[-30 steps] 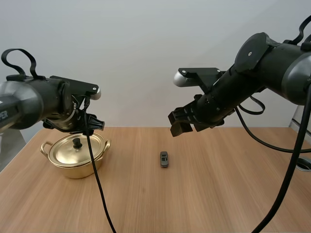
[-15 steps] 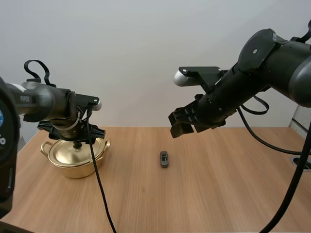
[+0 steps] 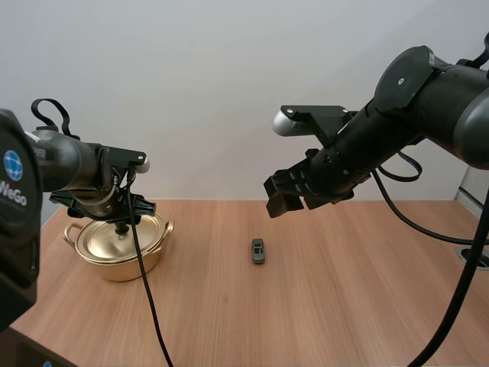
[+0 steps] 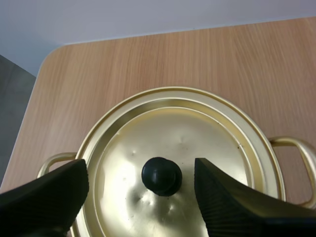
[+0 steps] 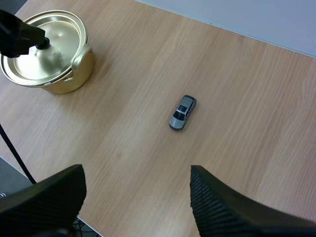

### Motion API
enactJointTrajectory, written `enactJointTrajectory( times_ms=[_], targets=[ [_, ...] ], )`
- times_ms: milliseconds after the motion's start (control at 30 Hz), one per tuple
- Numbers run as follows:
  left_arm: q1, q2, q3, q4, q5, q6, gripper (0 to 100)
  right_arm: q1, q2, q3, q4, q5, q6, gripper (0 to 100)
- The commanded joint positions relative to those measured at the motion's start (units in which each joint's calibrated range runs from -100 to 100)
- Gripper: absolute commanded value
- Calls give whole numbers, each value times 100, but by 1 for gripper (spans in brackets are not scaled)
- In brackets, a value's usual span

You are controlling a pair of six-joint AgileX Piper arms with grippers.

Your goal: Open the pot, put the car inside, and close it

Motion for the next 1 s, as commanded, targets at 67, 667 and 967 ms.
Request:
enactJointTrajectory(
  times_ms=[67, 667, 967],
  targets=[
    [-4, 244, -9, 6, -43, 71, 100, -2, 1, 0, 6, 0, -3, 100],
    [-4, 361, -9, -726, -467, 110, 1, -2, 1, 0, 100, 0, -3, 100],
    [-4, 361, -27, -726, -517, 110, 0, -2, 1, 0, 100, 0, -3, 100]
  ],
)
